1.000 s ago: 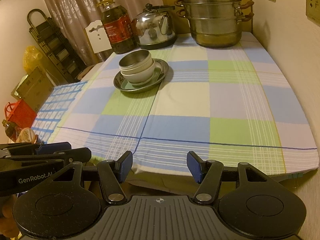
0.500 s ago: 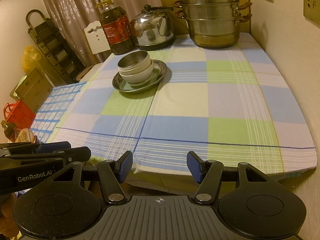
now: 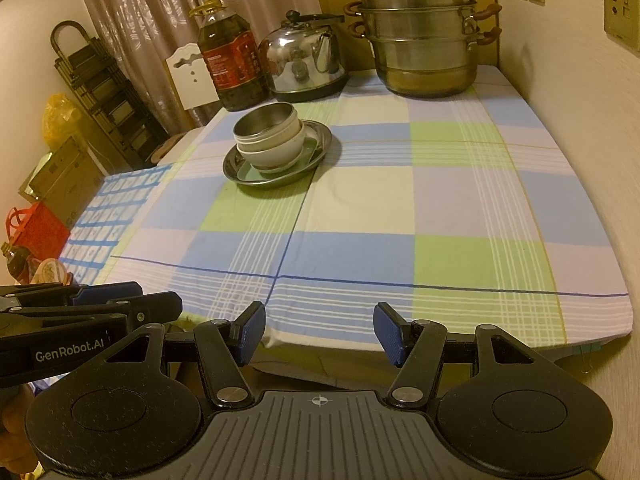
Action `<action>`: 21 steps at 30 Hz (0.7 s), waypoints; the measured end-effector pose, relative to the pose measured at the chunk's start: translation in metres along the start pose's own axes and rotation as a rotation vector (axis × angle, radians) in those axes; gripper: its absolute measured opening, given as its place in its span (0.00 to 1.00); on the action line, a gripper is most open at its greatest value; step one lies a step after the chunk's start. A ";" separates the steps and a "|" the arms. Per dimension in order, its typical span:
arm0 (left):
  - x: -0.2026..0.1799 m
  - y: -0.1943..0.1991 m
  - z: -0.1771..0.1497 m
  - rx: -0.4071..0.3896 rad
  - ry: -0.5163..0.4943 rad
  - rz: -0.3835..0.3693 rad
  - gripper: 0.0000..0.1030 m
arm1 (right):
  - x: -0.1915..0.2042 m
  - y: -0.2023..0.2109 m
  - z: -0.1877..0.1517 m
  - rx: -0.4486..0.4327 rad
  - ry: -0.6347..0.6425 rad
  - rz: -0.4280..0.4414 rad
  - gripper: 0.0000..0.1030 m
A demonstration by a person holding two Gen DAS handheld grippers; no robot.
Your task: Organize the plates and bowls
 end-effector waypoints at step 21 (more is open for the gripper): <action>-0.002 -0.002 0.001 0.001 -0.001 -0.002 0.39 | -0.001 0.000 0.000 0.001 0.000 0.000 0.58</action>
Point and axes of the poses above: each gripper's, at about its wrist camera, not at the fingertips, and y roughly against the way its jaws point, x to its left, z to its top, the point moved 8 cm from there along -y, roughly the way its jaws point, and after that the axes turned 10 degrees about -x, right-handed, at the moved point
